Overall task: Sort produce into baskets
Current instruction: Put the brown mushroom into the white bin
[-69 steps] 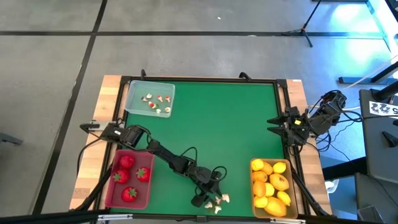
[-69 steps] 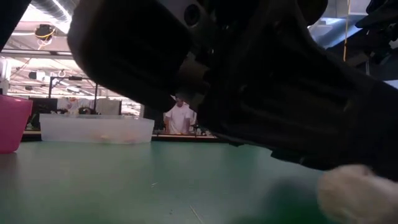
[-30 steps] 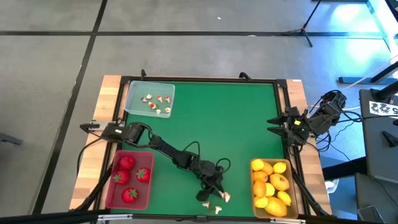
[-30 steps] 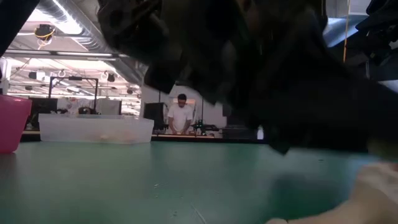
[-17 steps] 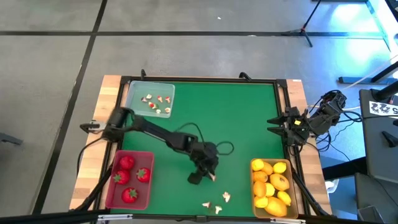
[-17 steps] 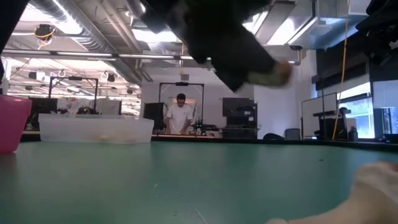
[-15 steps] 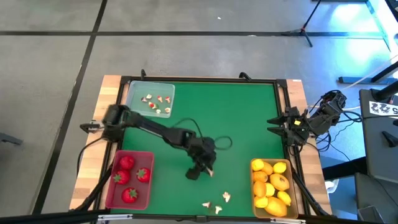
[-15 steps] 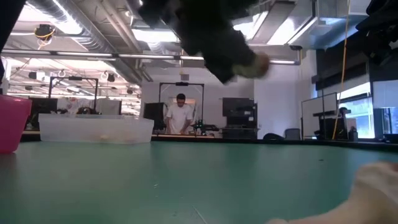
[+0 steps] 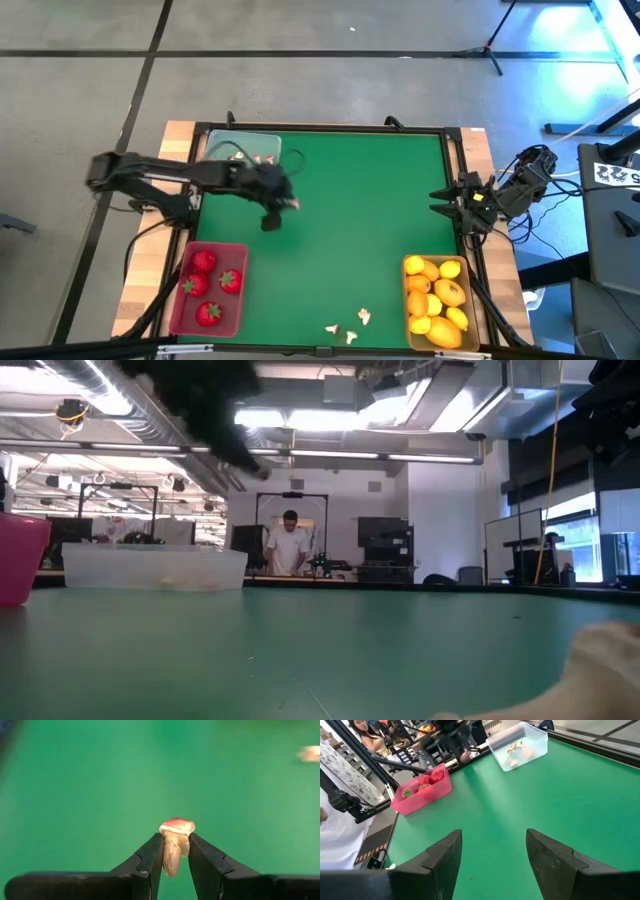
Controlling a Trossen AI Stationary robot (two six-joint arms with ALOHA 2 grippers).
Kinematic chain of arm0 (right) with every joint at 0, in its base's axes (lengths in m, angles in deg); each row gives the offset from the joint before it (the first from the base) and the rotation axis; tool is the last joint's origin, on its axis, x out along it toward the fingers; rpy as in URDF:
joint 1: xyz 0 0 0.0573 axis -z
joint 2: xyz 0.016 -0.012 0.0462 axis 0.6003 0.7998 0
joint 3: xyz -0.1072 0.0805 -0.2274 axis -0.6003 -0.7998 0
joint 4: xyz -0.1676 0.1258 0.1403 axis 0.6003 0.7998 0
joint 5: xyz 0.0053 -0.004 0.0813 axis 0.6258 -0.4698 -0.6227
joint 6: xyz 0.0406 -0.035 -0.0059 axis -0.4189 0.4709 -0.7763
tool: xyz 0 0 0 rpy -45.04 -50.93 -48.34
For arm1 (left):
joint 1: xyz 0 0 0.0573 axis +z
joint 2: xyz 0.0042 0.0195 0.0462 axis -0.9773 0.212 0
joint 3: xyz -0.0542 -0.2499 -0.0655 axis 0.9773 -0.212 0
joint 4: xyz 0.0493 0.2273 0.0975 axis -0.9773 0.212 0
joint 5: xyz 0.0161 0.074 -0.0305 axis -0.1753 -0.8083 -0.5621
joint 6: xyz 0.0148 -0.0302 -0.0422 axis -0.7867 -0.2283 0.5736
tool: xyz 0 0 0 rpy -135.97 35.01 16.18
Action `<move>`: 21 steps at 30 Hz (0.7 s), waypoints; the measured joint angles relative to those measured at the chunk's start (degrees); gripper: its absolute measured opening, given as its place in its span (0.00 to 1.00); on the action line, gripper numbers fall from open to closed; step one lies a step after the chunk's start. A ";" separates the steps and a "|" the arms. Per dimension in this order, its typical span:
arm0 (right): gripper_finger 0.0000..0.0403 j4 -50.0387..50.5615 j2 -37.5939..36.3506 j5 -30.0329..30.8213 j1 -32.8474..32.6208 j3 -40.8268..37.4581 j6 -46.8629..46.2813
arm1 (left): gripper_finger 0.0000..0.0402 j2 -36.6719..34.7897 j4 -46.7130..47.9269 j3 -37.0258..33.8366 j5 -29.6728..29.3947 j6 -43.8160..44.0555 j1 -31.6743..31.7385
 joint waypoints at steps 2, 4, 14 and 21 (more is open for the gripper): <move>0.55 0.07 0.00 0.02 0.02 0.00 0.00 | 0.21 -6.25 -0.38 -4.52 -6.78 1.59 2.56; 0.55 0.12 -0.02 0.03 0.01 0.01 0.00 | 0.21 -12.19 -1.14 -8.58 -13.94 3.22 5.19; 0.55 0.07 -0.02 0.37 0.00 0.00 0.00 | 0.21 -25.77 -5.10 -19.69 -30.22 10.03 16.08; 0.55 -0.05 -0.02 0.46 0.00 0.00 0.00 | 0.22 -23.29 1.23 -20.11 -26.30 9.81 22.57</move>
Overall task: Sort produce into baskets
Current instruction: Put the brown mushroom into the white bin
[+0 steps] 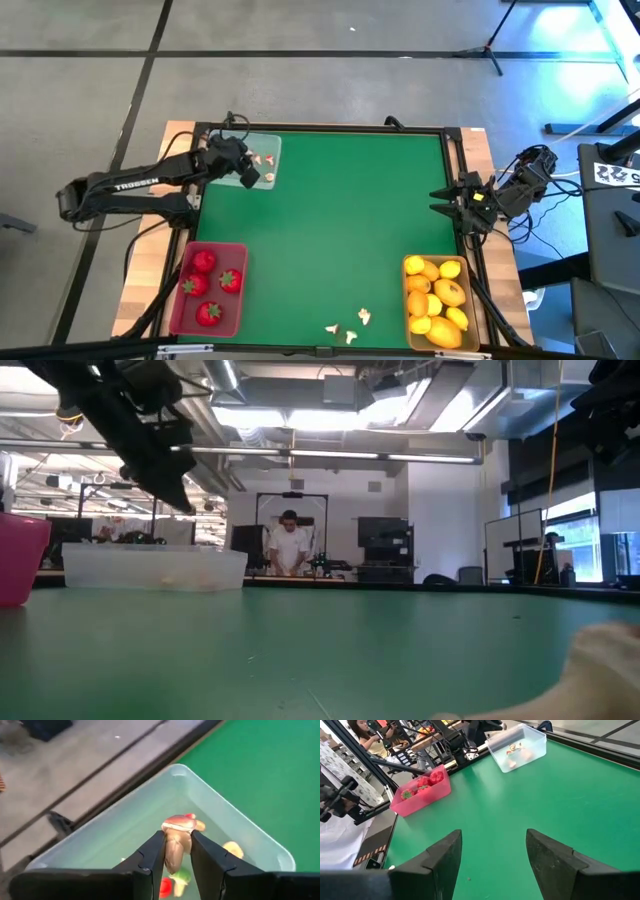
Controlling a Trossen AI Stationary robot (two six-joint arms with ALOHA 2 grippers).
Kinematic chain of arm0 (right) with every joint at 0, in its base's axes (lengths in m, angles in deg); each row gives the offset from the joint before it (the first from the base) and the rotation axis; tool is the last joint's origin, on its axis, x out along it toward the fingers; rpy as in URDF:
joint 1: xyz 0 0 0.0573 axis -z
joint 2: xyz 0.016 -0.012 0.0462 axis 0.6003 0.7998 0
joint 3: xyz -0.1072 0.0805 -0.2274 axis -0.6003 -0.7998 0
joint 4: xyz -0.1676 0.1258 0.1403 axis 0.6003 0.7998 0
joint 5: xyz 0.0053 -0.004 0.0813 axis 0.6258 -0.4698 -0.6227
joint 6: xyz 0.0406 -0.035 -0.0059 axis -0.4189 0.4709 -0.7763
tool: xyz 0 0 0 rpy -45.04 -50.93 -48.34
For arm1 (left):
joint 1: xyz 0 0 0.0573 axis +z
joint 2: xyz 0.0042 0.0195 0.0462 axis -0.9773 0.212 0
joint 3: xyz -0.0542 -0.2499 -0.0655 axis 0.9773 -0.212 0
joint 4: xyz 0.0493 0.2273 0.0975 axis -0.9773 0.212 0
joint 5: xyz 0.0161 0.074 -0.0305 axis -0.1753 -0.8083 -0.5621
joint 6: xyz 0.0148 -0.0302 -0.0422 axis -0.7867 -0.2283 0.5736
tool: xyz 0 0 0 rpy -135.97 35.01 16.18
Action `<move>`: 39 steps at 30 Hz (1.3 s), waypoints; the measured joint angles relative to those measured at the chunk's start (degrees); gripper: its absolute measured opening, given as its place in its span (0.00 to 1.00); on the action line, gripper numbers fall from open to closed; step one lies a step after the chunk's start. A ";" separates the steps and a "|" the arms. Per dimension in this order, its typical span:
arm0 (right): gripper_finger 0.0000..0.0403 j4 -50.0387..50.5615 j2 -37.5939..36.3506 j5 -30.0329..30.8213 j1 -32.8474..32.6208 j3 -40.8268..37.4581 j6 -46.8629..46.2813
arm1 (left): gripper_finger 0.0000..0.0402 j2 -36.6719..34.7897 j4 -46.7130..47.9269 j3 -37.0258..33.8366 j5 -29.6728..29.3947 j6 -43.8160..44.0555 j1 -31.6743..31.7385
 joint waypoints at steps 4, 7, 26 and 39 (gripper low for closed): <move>0.55 0.05 0.00 0.00 0.00 0.00 0.00 | 0.22 1.00 -0.17 0.00 4.86 -2.92 0.88; 0.55 0.06 0.00 0.00 0.00 0.00 0.00 | 0.22 1.54 -0.29 0.00 7.80 -5.52 0.88; 0.55 0.07 0.00 -0.02 0.01 0.00 0.00 | 0.22 7.45 0.89 -0.02 6.09 -0.14 2.47; 0.55 0.17 0.00 -0.04 0.00 0.00 0.00 | 0.22 8.11 1.61 -0.02 2.85 7.49 2.67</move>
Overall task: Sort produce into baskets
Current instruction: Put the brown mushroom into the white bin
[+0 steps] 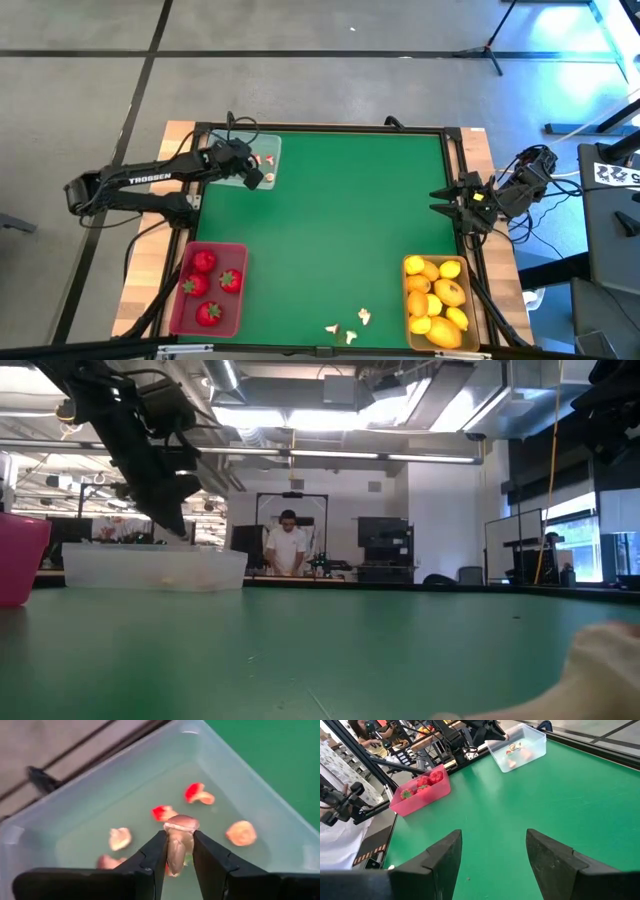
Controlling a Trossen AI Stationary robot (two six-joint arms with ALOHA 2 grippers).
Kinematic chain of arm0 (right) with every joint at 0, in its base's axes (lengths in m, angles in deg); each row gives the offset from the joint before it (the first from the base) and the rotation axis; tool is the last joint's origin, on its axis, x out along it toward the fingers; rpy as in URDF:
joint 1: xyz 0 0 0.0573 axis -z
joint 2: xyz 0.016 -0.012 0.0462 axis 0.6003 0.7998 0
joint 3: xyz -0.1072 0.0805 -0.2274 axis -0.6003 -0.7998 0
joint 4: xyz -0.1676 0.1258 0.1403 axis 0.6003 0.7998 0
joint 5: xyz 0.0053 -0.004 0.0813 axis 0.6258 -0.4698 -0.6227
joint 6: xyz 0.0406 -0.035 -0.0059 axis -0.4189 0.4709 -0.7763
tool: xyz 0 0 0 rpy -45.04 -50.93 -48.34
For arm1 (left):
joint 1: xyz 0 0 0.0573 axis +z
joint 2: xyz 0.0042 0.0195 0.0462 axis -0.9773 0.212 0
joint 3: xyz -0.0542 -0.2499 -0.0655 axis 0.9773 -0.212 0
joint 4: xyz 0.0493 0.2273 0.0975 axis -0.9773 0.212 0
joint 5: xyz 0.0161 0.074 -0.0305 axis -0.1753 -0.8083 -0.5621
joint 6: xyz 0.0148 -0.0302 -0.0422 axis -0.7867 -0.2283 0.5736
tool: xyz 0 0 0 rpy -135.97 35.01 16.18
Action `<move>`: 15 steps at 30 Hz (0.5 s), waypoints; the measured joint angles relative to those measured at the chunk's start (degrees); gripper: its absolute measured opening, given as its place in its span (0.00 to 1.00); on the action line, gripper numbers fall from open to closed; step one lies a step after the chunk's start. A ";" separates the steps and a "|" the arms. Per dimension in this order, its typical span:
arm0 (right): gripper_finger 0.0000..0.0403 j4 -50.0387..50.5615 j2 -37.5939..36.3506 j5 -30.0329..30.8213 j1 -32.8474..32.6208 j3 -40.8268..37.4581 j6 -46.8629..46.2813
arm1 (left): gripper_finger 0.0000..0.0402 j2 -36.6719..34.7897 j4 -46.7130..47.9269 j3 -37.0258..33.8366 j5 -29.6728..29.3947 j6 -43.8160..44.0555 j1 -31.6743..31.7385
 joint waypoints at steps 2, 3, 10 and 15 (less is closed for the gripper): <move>0.55 0.00 0.00 0.02 0.02 0.00 0.00 | 0.23 0.02 -0.51 0.00 3.92 -1.16 0.55; 0.55 0.00 0.00 0.00 0.02 0.01 0.02 | 0.25 0.00 -0.86 0.00 6.90 -1.68 0.91; 0.55 -0.04 0.00 0.00 0.00 0.00 0.02 | 0.51 0.00 -1.77 0.00 12.64 0.62 2.73; 0.55 -0.04 0.00 0.00 0.00 0.01 0.02 | 0.65 0.00 -1.91 0.00 12.69 1.25 2.15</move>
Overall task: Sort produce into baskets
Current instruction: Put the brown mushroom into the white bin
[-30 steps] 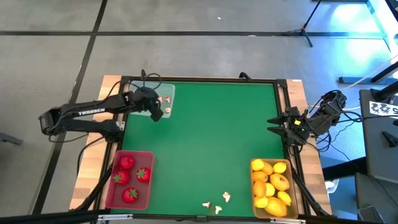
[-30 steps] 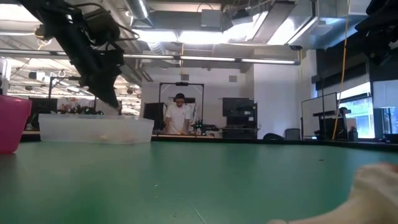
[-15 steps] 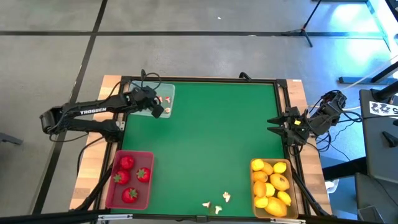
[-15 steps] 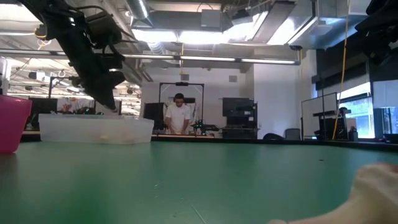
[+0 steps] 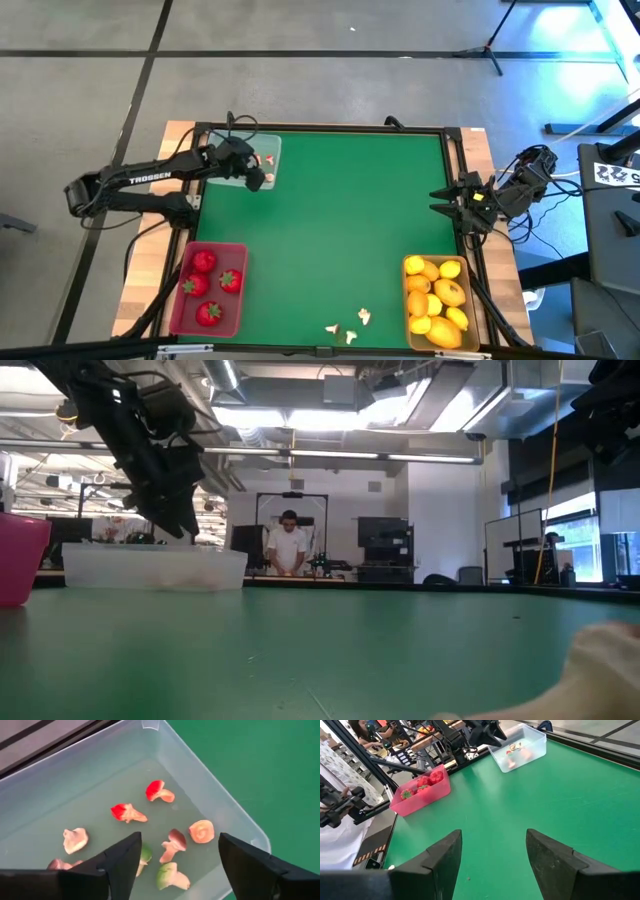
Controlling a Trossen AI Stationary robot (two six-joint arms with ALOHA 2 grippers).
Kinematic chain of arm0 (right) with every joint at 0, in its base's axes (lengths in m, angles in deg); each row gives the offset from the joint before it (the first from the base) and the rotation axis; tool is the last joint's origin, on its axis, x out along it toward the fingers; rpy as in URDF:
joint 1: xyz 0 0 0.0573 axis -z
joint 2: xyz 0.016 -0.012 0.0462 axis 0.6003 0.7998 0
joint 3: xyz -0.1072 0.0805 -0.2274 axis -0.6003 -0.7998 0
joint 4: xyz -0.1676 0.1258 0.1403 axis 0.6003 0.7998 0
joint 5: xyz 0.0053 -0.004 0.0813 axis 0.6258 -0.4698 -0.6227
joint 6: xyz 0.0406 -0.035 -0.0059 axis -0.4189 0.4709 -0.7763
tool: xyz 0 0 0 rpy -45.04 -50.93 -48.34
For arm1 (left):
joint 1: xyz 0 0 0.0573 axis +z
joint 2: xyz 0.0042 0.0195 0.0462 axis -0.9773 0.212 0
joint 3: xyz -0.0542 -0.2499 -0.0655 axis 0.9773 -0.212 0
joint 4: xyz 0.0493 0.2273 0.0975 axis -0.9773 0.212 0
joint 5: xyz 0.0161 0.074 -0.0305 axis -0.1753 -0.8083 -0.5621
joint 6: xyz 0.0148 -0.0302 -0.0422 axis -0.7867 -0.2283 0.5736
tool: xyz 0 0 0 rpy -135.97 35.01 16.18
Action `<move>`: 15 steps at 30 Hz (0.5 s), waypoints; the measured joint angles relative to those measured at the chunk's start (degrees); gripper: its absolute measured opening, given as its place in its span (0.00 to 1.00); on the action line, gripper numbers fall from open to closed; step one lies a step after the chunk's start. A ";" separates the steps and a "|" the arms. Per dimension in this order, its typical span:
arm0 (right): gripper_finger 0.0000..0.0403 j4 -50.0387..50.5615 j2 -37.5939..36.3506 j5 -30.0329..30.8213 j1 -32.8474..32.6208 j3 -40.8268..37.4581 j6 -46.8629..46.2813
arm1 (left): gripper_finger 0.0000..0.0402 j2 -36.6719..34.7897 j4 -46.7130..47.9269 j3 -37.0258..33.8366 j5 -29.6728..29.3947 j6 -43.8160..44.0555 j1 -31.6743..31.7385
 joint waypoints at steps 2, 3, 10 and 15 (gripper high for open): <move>0.55 0.00 0.00 -0.02 0.02 -0.01 0.00 | 0.66 0.00 -0.07 0.26 0.09 0.06 -0.60; 0.55 0.00 0.00 -0.02 0.02 0.01 0.00 | 0.66 0.00 -0.08 0.69 0.25 0.02 -1.04; 0.55 0.00 0.00 0.00 0.00 -0.01 0.00 | 0.64 0.00 -2.77 6.36 5.38 0.69 -6.67; 0.55 0.00 0.00 0.02 0.02 -0.01 0.00 | 0.65 0.00 -12.95 6.93 7.16 9.98 -13.29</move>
